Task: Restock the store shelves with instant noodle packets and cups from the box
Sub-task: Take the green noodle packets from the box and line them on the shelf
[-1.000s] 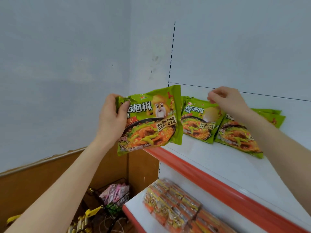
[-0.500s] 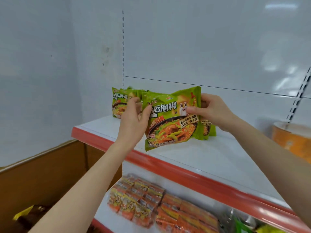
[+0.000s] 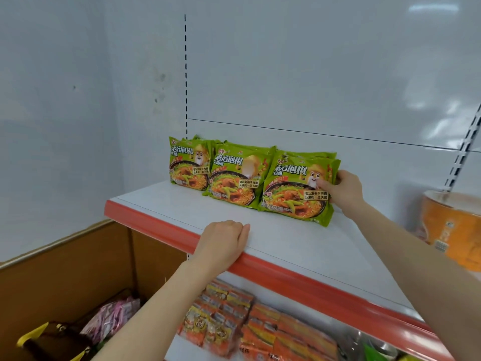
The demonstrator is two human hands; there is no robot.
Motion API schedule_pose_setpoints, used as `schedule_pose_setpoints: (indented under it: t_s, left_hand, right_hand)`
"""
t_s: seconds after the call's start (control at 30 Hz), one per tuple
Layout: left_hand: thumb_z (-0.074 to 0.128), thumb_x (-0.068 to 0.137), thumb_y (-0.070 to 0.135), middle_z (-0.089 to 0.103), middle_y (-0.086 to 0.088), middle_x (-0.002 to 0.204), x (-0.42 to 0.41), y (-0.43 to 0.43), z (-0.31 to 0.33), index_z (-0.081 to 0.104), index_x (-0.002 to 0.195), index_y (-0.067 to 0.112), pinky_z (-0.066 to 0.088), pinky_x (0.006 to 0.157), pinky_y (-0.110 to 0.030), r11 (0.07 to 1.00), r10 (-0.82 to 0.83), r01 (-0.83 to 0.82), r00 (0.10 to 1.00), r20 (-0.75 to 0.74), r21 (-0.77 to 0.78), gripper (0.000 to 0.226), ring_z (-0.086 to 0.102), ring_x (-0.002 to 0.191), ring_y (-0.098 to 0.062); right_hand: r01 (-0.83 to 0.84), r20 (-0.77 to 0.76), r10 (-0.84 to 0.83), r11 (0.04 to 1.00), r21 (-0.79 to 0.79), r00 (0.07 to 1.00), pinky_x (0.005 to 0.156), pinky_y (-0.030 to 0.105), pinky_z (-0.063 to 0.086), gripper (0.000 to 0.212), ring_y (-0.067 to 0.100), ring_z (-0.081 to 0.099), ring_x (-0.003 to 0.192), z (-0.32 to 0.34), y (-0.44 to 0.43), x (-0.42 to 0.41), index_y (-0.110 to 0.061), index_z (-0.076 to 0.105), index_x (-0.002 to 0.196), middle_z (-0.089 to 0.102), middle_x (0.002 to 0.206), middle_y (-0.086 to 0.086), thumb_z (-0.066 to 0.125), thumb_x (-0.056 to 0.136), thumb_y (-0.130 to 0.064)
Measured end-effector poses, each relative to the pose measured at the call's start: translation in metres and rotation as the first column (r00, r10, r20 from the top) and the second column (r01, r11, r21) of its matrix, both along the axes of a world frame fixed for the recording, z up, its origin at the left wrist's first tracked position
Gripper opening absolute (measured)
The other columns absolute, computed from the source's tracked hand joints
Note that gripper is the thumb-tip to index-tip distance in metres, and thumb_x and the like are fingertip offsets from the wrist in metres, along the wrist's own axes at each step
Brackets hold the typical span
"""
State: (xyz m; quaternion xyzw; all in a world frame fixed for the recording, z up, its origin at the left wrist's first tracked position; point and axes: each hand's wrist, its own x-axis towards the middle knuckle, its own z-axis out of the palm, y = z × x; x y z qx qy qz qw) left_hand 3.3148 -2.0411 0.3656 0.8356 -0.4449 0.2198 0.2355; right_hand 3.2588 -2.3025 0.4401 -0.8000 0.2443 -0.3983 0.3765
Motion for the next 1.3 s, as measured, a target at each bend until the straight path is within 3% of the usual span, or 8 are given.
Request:
schedule_pose_setpoints:
  t_s: [0.13,0.23,0.4,0.53,0.6,0.77,1.03,1.3]
  left_hand:
    - [0.029,0.1,0.029,0.029,0.004,0.055,0.003,-0.001,-0.003,0.04,0.066,0.009,0.032,0.061,-0.032,1.0,0.006,-0.006,1.0,0.01,-0.012,0.041,0.044,0.062,-0.025]
    - [0.021,0.095,0.038,0.028,0.004,0.053,0.003,-0.001,-0.002,0.041,0.064,0.01,0.03,0.058,-0.031,1.0,0.001,-0.001,1.0,0.006,-0.029,0.046,0.049,0.061,-0.029]
    - [0.005,0.08,0.049,0.025,0.006,0.049,0.006,-0.001,-0.007,0.037,0.058,0.011,0.026,0.054,-0.03,0.996,-0.021,0.024,0.999,0.041,-0.085,0.054,0.041,0.051,-0.026]
    - [0.005,0.083,0.05,0.032,0.003,0.053,0.005,-0.004,-0.005,0.041,0.064,0.011,0.033,0.057,-0.032,0.998,0.006,-0.003,0.999,0.041,-0.069,0.056,0.049,0.06,-0.029]
    - [0.006,0.085,0.048,0.042,-0.001,0.059,0.007,-0.003,-0.004,0.045,0.067,0.012,0.037,0.062,-0.034,0.999,0.039,-0.037,0.997,0.065,-0.031,0.055,0.054,0.065,-0.029]
    - [0.028,0.089,0.037,0.052,0.0,0.046,0.0,0.005,0.001,0.057,0.058,0.012,0.045,0.049,-0.031,0.978,0.184,-0.205,0.932,0.314,0.035,0.049,0.052,0.042,-0.022]
    - [0.036,0.089,0.035,0.053,0.006,0.047,-0.036,0.088,-0.026,0.061,0.062,0.016,0.043,0.044,-0.025,0.923,0.377,-0.383,0.869,0.322,-0.047,0.041,0.05,0.041,-0.015]
    - [0.045,0.081,0.032,0.054,0.002,0.045,-0.086,0.228,-0.103,0.057,0.055,0.017,0.036,0.039,-0.019,0.755,0.637,-0.651,0.757,0.146,0.085,0.032,0.053,0.037,-0.017]
  right_hand:
    - [0.021,-0.053,-0.024,0.997,-0.068,0.998,0.07,0.036,0.04,0.035,0.038,0.058,0.089,-0.001,0.0,0.005,0.01,0.057,0.095,0.062,0.098,0.028,0.067,0.082,-0.021]
    - [0.012,-0.104,-0.02,0.997,-0.078,0.994,0.074,0.038,0.042,0.039,0.037,0.057,0.097,-0.001,-0.001,0.006,0.006,0.056,0.102,0.062,0.104,0.024,0.066,0.083,-0.027]
    - [0.048,-0.13,-0.057,0.996,-0.073,0.99,0.081,0.037,0.043,0.052,0.03,0.055,0.106,0.008,-0.003,0.001,-0.002,0.049,0.114,0.058,0.112,0.014,0.072,0.076,-0.031]
    - [0.142,-0.045,-0.164,0.94,-0.31,0.985,0.095,0.04,0.038,0.056,0.031,0.045,0.119,0.02,0.002,-0.009,-0.004,0.043,0.127,0.05,0.125,0.016,0.063,0.082,-0.032]
    - [0.113,0.017,-0.117,0.887,-0.448,0.993,0.099,0.032,0.032,0.046,0.028,0.039,0.124,0.028,0.014,-0.01,-0.004,0.045,0.127,0.047,0.129,0.015,0.056,0.088,-0.026]
    - [-0.199,-0.053,0.212,0.763,-0.615,0.976,0.095,0.026,0.033,0.03,0.022,0.049,0.115,0.045,0.076,0.013,-0.005,0.055,0.117,0.057,0.12,0.01,0.05,0.092,-0.02]
    - [-0.6,-0.209,0.629,0.51,-0.616,0.749,0.09,0.039,0.043,0.023,0.027,0.059,0.098,0.033,0.228,0.055,-0.002,0.059,0.107,0.065,0.104,0.012,0.053,0.089,-0.015]
    - [-0.862,-0.433,0.773,0.28,-0.421,0.463,0.092,0.032,0.044,0.028,0.02,0.057,0.107,-0.065,0.387,0.066,-0.008,0.056,0.116,0.062,0.115,0.008,0.05,0.092,-0.02]
